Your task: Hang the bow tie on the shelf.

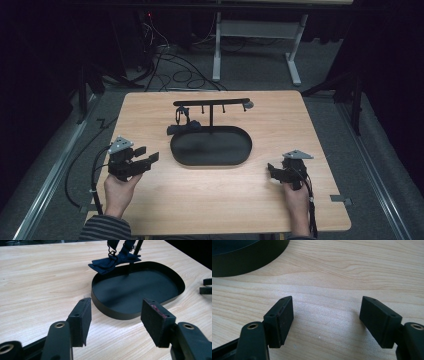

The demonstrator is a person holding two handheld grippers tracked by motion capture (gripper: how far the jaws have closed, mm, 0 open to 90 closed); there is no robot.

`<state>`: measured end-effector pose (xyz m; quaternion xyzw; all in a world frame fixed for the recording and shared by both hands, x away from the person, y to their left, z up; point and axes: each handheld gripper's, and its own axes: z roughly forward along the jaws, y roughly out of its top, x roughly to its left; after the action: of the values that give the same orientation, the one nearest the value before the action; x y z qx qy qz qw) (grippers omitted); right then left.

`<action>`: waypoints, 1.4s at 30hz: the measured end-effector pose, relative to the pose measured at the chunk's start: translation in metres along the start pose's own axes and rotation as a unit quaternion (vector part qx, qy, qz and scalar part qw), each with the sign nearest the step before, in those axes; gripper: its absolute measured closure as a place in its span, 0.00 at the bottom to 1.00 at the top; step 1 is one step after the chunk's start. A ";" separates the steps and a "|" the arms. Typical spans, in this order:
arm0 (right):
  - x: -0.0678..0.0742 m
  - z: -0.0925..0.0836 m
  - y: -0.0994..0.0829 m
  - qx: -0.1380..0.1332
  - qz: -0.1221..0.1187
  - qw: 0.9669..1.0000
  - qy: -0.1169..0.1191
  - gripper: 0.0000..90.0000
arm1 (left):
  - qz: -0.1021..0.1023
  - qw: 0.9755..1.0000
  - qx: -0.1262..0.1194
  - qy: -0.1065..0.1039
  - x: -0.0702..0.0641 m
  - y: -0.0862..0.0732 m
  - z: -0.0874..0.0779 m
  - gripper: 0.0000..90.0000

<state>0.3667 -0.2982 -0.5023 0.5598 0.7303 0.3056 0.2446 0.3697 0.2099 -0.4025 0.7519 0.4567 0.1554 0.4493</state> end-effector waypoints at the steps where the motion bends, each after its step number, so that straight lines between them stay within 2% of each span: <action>1: 0.000 0.000 0.000 0.000 -0.001 1.000 0.000 0.32 | 0.000 1.000 0.000 0.000 0.000 -0.001 0.000 0.47; 30: 0.000 0.000 0.000 0.000 0.000 1.000 0.000 0.32 | -0.010 0.999 0.034 -0.013 -0.006 -0.021 0.018 0.47; 42: 0.000 0.000 0.000 0.000 0.000 1.000 0.000 0.32 | -0.009 0.998 0.057 -0.016 -0.012 -0.035 0.034 0.47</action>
<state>0.3667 -0.2982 -0.5023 0.5598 0.7303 0.3056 0.2446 0.3659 0.1879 -0.4476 0.7743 0.4646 0.1129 0.4145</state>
